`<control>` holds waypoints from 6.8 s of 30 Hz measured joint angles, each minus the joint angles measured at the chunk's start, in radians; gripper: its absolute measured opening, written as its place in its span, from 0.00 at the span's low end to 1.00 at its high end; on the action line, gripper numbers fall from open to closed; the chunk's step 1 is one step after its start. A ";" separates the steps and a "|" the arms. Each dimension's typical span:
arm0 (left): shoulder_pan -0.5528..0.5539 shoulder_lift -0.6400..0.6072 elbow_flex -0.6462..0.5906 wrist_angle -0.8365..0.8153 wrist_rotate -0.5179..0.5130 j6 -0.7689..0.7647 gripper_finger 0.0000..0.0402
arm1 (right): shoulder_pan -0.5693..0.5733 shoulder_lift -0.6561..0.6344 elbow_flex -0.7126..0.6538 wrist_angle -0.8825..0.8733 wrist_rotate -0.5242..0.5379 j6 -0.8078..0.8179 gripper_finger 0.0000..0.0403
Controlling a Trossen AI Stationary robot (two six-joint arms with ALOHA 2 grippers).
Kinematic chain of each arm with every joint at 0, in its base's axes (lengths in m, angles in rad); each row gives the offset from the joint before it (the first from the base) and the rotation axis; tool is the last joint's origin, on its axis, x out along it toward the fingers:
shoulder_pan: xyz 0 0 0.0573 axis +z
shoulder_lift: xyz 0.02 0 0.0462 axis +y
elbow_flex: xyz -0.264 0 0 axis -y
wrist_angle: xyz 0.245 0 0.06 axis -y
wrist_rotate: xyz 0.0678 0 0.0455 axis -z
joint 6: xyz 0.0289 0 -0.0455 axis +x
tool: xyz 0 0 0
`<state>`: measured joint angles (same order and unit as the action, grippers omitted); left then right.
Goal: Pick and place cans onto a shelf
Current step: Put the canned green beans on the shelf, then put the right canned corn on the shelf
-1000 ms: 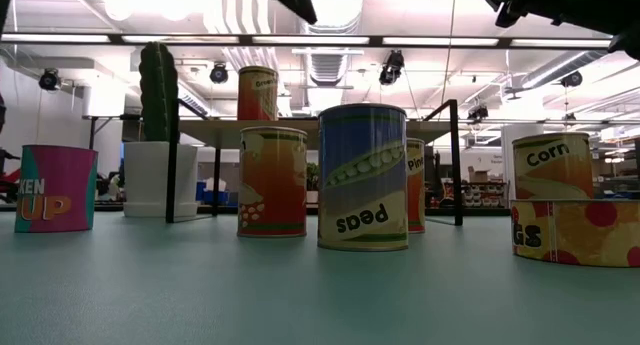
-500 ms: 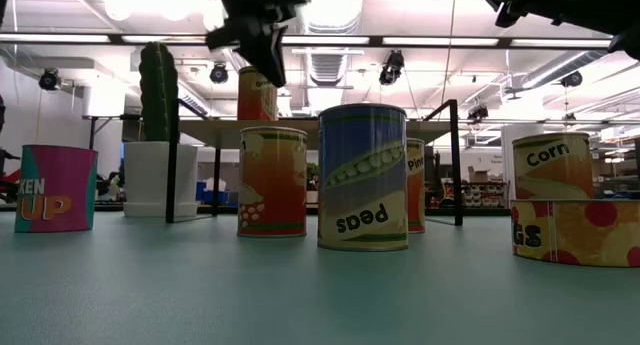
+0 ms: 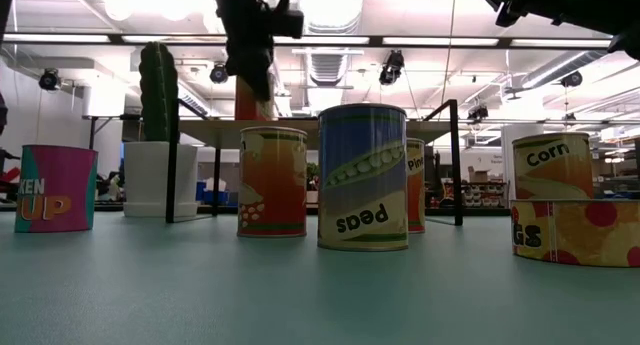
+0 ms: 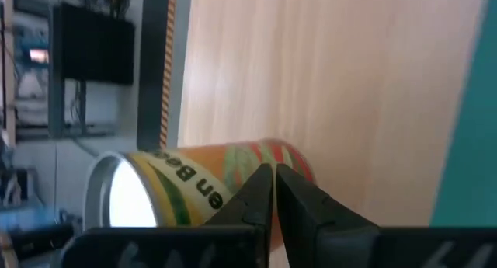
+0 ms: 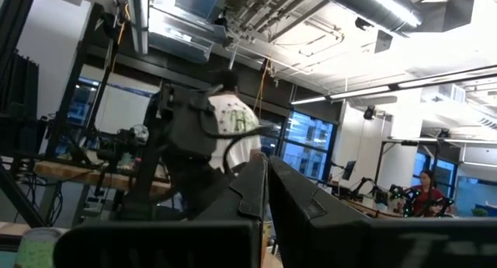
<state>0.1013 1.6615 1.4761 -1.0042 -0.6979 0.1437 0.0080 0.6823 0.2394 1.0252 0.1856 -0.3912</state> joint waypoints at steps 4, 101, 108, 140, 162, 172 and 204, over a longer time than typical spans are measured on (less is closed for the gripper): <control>0.031 0.000 0.000 -0.057 0.000 -0.063 0.00 | 0.000 0.000 0.000 0.000 0.000 -0.002 0.02; 0.236 -0.473 -0.553 0.545 0.211 0.154 0.00 | 0.000 0.000 0.000 0.003 0.000 -0.020 0.02; 0.237 -0.473 -0.553 0.547 0.199 0.141 0.00 | 0.000 0.000 0.000 0.003 0.000 -0.018 0.02; -0.196 -0.590 -0.593 0.680 0.423 -0.051 0.00 | 0.000 0.000 0.000 0.003 -0.001 0.053 0.02; -0.562 -0.981 -0.816 0.872 -0.112 -0.006 0.00 | 0.018 0.225 0.257 -0.307 -0.159 0.306 0.02; -0.563 -1.144 -0.885 0.845 -0.141 -0.058 0.00 | 0.034 0.344 0.667 -1.202 -0.149 0.547 0.02; -0.563 -1.192 -0.912 0.838 -0.129 -0.083 0.00 | 0.273 0.633 1.085 -2.300 -0.002 1.155 0.02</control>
<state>-0.4614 0.4694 0.5640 -0.1661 -0.8272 0.0605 0.2813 1.3156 1.3239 -1.2752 0.1841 0.7636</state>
